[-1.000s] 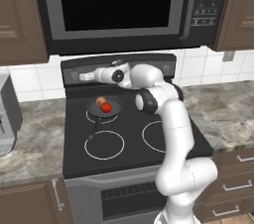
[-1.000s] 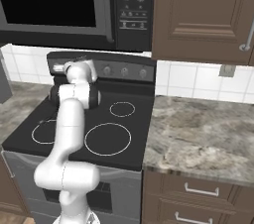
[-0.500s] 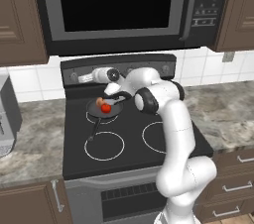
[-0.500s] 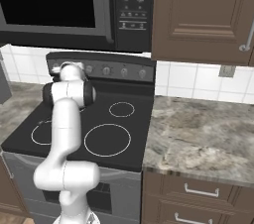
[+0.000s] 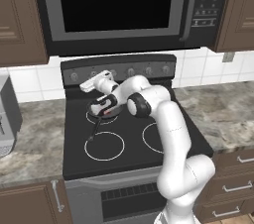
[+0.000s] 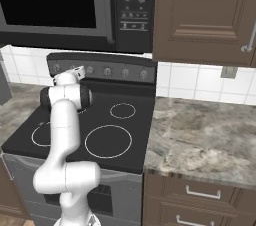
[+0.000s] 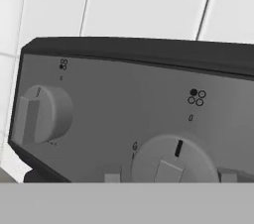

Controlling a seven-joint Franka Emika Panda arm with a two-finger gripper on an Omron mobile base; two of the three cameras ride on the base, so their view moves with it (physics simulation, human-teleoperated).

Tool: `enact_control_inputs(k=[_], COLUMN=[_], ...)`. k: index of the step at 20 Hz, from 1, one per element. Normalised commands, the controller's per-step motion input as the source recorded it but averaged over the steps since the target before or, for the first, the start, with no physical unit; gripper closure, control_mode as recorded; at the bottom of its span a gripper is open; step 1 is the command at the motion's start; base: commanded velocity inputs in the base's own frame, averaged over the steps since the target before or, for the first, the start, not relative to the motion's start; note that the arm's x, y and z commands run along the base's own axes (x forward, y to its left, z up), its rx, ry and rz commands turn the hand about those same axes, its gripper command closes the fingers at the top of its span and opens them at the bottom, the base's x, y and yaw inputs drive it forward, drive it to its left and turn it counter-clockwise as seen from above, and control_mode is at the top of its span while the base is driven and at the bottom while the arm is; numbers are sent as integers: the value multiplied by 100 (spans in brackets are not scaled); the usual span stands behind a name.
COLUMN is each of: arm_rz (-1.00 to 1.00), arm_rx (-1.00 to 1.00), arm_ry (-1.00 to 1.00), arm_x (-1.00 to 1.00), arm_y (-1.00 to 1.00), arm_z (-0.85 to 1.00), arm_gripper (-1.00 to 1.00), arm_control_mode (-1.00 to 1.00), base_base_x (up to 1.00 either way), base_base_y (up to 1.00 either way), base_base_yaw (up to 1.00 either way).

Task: Put the tomato and onion in the pan. Then turn on the rear left burner and set the heat to medium.

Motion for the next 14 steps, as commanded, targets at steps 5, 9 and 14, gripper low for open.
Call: enact_control_inputs(k=[5,9,14], arm_rz=[0,0,3], arm_rx=[-44,-42,-52], arm_ry=[14,14,15], arm_x=[48,65,57], arm_y=[0,0,0], arm_z=[-52,-44,-49], arm_gripper=[100,100,100], arm_control_mode=[-100,-100,-100], base_base_x=[0,0,0], base_base_y=[0,0,0], base_base_yaw=[0,0,0])
